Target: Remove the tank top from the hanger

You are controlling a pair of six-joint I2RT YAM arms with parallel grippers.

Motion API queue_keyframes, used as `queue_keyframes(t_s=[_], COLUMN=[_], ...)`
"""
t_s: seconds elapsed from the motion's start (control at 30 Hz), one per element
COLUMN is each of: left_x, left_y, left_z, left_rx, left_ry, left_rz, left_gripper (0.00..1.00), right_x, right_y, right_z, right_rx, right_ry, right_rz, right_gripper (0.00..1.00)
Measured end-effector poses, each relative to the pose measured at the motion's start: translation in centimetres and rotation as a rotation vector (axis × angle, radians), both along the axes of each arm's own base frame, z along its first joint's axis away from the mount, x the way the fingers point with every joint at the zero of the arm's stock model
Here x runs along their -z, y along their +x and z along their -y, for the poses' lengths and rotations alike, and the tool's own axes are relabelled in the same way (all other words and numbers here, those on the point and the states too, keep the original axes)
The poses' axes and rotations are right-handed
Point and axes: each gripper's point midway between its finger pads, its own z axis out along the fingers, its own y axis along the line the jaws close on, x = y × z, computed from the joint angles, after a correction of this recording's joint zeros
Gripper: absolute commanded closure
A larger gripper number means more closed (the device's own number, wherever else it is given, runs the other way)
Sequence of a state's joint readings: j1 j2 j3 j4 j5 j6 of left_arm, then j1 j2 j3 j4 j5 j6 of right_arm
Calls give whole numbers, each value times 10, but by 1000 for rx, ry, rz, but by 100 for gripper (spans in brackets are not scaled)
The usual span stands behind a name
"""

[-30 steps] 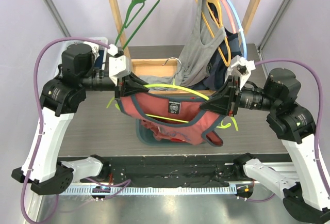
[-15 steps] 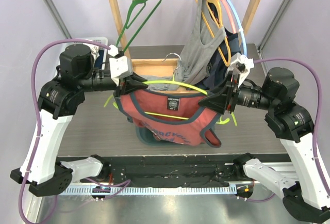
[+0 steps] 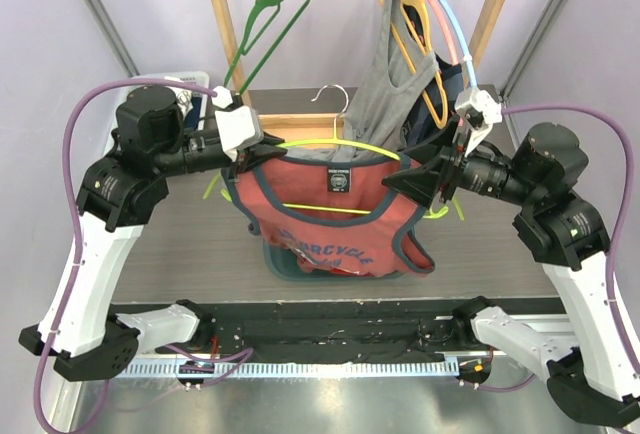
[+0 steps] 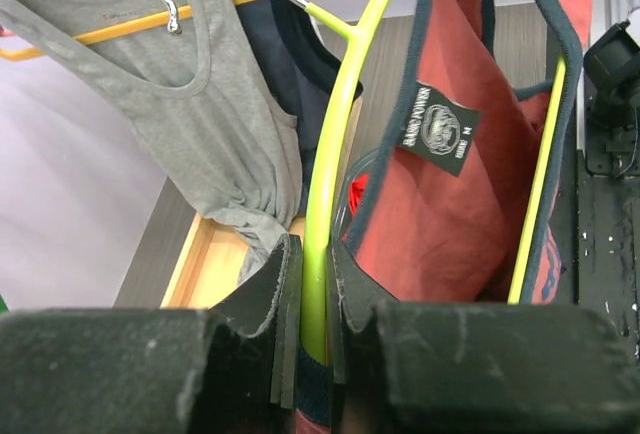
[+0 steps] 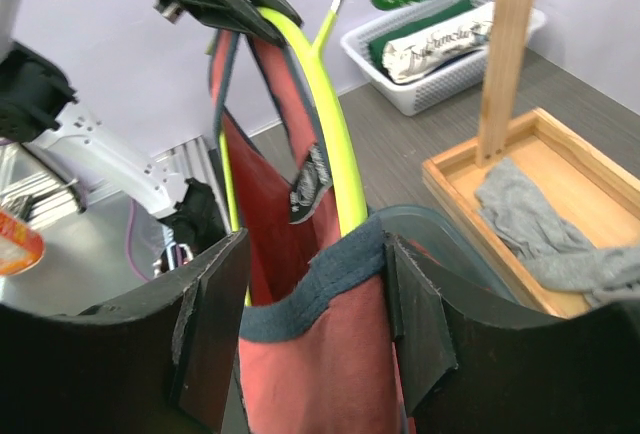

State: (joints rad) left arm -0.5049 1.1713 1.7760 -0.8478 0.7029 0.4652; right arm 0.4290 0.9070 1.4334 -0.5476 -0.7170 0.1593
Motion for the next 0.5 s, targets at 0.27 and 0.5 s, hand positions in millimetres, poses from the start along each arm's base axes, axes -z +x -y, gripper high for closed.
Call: queue_keyframes(t_s=[0.27,0.5], left_x=[12,12], left_y=[-16,-26], left_z=[4,3], left_rx=[107,166], left_ry=[65,129], left_rz=[52,154], left_gripper=[100,100], right_x=[-12,-2], right_y=[7,8], right_z=[-24,-33], right_rx=[-158,-230], right_ry=[9,8], right_rz=[0,-52], right_gripper=[44,44])
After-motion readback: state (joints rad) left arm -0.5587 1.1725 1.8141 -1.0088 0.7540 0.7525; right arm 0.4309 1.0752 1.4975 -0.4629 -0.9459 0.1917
